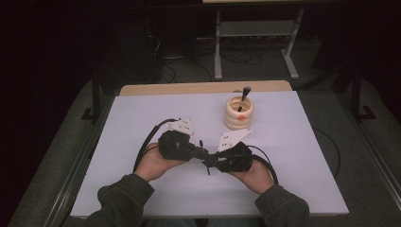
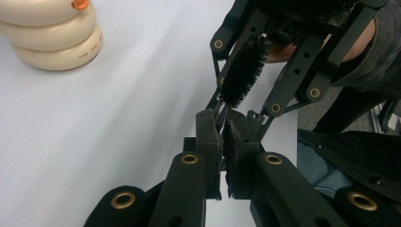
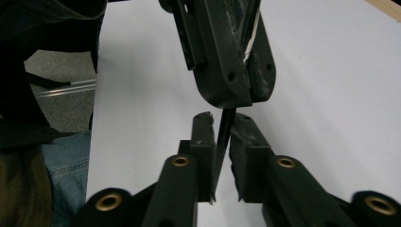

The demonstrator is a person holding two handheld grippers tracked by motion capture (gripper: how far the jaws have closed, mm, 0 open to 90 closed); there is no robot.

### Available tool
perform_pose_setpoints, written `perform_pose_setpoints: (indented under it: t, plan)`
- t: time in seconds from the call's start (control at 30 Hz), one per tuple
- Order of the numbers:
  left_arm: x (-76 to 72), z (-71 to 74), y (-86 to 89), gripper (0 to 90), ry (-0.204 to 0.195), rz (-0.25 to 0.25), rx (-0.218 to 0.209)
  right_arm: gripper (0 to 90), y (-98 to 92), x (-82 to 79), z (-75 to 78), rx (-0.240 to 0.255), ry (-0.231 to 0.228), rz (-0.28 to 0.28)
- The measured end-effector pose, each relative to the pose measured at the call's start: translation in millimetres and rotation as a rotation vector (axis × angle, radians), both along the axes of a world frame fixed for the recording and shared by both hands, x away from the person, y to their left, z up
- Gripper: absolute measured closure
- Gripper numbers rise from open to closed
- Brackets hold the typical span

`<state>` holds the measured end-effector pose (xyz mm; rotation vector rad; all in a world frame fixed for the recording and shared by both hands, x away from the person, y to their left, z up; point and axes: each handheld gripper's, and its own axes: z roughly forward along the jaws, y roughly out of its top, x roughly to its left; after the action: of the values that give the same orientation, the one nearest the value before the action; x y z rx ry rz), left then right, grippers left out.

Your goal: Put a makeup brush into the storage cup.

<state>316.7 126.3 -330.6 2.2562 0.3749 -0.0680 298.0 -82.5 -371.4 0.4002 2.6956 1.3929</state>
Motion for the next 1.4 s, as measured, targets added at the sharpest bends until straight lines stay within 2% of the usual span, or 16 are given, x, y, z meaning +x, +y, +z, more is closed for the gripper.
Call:
perform_pose_setpoints:
  t: [0.1,0.2,0.3,0.47,0.83,1.07,1.4]
  plan:
    - [-0.7,0.2,-1.1,85.6,-0.012,-0.004,0.003,83.4,-1.7,2.5,-0.8,-0.002,0.002,0.003]
    - [-0.4,0.4,-1.1,84.4,-0.02,-0.004,0.002,84.4,-3.1,3.1,-1.2,0.018,0.036,-0.002]
    - [-1.2,0.2,-0.4,77.1,-0.017,0.009,0.01,84.5,-3.6,2.9,-0.8,0.027,0.05,-0.001]
    - [-2.4,0.8,2.0,72.1,-0.038,0.018,0.026,84.6,-6.2,4.5,-2.5,0.027,0.064,-0.008]
    - [-4.5,-3.4,15.2,66.0,-0.061,0.071,0.067,84.6,-30.5,10.9,-4.4,0.041,0.105,-0.065]
    - [-6.8,-6.7,21.8,63.4,-0.079,0.1,0.088,84.6,-45.4,15.6,-1.9,0.049,0.112,-0.098]
    - [-10.2,-10.1,30.5,60.1,-0.089,0.133,0.085,84.6,-65.1,24.1,12.1,0.063,0.111,-0.146]
